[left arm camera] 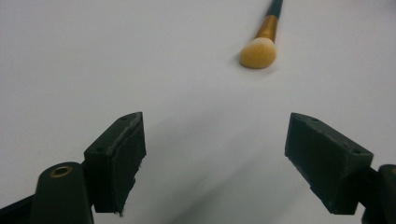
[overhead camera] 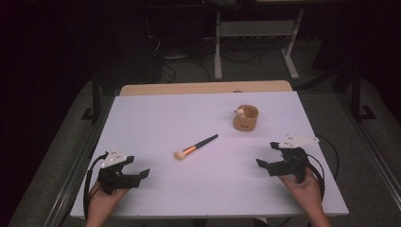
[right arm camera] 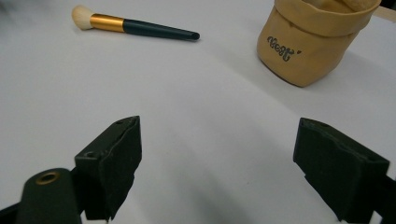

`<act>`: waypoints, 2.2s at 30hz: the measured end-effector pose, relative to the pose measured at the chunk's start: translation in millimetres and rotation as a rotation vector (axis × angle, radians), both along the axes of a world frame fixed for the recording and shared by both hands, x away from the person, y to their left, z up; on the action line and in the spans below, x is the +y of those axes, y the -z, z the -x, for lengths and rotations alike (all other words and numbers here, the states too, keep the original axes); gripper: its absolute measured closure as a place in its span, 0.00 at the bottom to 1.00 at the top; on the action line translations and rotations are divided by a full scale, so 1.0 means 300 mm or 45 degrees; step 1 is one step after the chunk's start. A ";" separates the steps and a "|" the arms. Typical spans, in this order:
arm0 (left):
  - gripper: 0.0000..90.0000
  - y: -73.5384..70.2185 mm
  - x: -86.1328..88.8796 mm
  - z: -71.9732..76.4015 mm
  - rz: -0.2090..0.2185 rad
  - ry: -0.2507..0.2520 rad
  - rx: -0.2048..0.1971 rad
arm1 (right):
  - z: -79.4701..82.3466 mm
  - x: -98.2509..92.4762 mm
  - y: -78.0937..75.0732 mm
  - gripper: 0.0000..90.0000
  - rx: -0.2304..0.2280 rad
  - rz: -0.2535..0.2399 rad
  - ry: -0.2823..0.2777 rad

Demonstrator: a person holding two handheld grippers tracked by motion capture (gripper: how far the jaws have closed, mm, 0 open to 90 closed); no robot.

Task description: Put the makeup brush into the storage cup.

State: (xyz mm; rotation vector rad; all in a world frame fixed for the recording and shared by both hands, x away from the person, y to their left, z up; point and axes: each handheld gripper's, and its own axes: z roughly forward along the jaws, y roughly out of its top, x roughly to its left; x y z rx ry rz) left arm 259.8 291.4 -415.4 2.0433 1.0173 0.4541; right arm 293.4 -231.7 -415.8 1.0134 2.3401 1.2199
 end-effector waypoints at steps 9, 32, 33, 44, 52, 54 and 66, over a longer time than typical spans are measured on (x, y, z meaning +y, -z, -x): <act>0.23 -0.011 -0.011 -0.004 0.025 0.012 0.021 | -0.002 -0.004 -0.004 0.16 0.000 0.012 -0.003; 0.29 -0.080 -0.148 -0.114 0.014 0.164 0.069 | -0.003 -0.036 -0.019 0.16 -0.001 -0.002 0.021; 0.29 -0.083 -0.156 -0.124 0.001 0.173 0.075 | -0.001 -0.038 -0.020 0.16 0.002 0.002 0.022; 0.32 -0.129 -0.260 -0.205 -0.075 0.246 0.100 | 0.010 -0.049 -0.030 0.16 -0.002 -0.010 0.020; 0.37 -0.122 -0.312 -0.252 -0.102 0.286 0.127 | 0.011 -0.036 -0.032 0.17 -0.005 -0.001 0.004; 0.39 -0.122 -0.326 -0.263 -0.106 0.297 0.133 | 0.010 -0.037 -0.033 0.17 -0.005 -0.005 0.004; 0.43 -0.102 -0.406 -0.339 -0.176 0.347 0.196 | -0.001 -0.009 -0.031 0.17 -0.004 0.001 -0.023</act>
